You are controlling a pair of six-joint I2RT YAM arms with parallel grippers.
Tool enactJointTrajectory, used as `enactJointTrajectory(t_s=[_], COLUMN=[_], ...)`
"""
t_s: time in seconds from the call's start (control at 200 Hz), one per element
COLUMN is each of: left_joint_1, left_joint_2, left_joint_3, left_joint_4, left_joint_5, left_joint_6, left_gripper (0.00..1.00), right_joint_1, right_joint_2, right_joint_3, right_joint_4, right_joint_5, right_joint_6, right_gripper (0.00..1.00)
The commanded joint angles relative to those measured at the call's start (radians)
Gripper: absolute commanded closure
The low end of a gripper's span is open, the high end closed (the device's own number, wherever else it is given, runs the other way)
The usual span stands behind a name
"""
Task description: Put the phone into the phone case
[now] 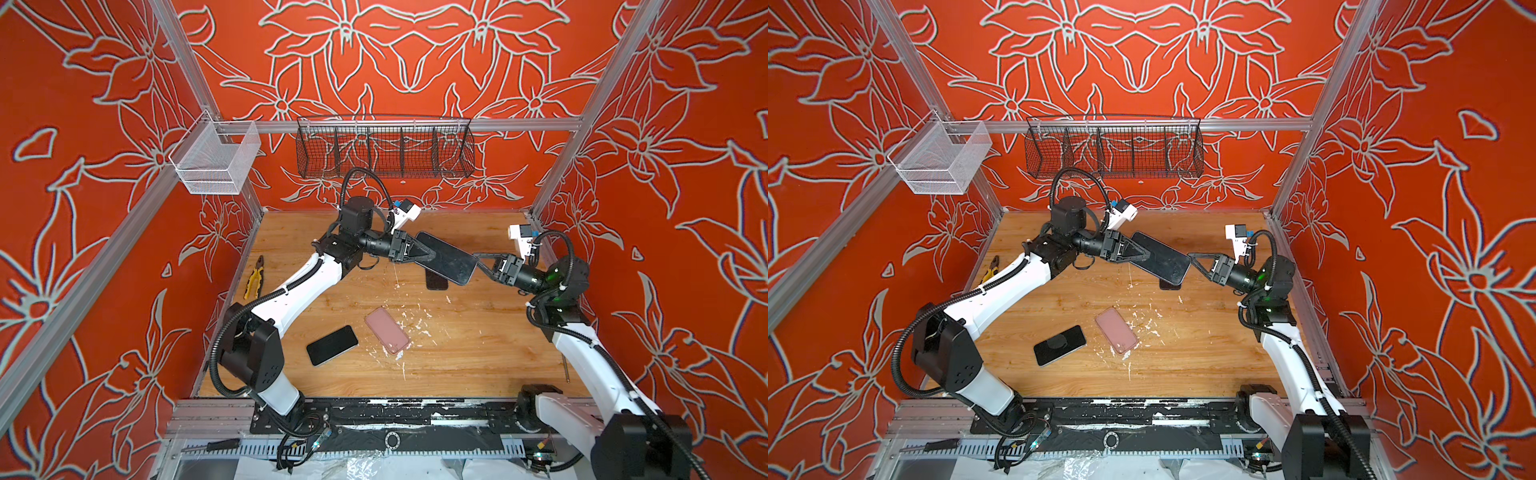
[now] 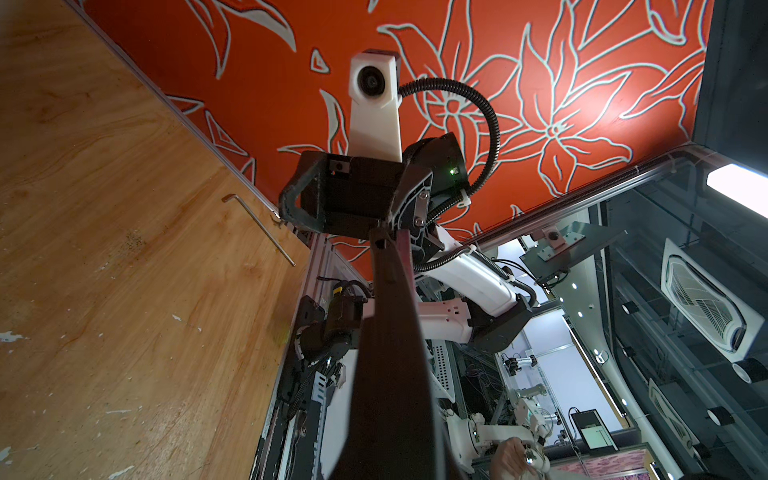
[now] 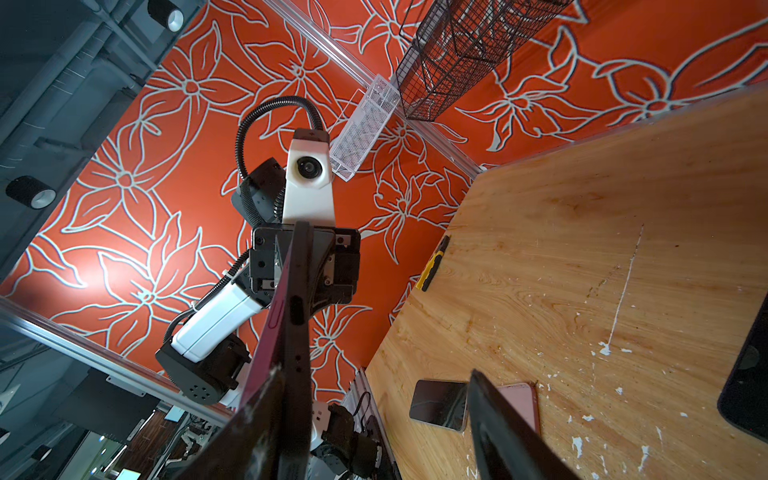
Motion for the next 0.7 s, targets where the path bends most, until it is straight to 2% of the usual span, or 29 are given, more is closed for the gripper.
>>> enactJointTrajectory(t_s=[0.0, 0.12, 0.22, 0.43, 0.615, 0.696], left_joint_1=[-0.005, -0.005, -0.005, -0.013, -0.020, -0.020], left_joint_2=[-0.023, -0.028, -0.032, -0.030, -0.026, -0.023], left_joint_3=[0.000, -0.002, -0.005, -0.001, 0.013, 0.019], left_joint_4=[0.007, -0.006, -0.013, 0.023, 0.026, 0.027], left_joint_5=[0.001, 0.001, 0.000, -0.001, -0.001, -0.001], left_joint_6=[0.012, 0.026, 0.031, 0.007, 0.002, -0.001], left_gripper=[1.00, 1.00, 1.00, 1.00, 1.00, 1.00], right_joint_1=[0.004, 0.004, 0.008, 0.070, 0.133, 0.151], right_joint_2=[-0.042, -0.042, -0.024, 0.038, 0.081, 0.084], right_joint_3=[0.057, 0.084, 0.116, 0.107, 0.089, 0.088], right_joint_4=[0.046, 0.060, 0.070, 0.029, 0.026, 0.025], right_joint_5=[0.067, 0.112, 0.092, 0.037, 0.012, 0.006], right_joint_6=[0.017, 0.049, 0.058, -0.005, -0.038, -0.048], right_gripper=[0.28, 0.26, 0.25, 0.20, 0.21, 0.25])
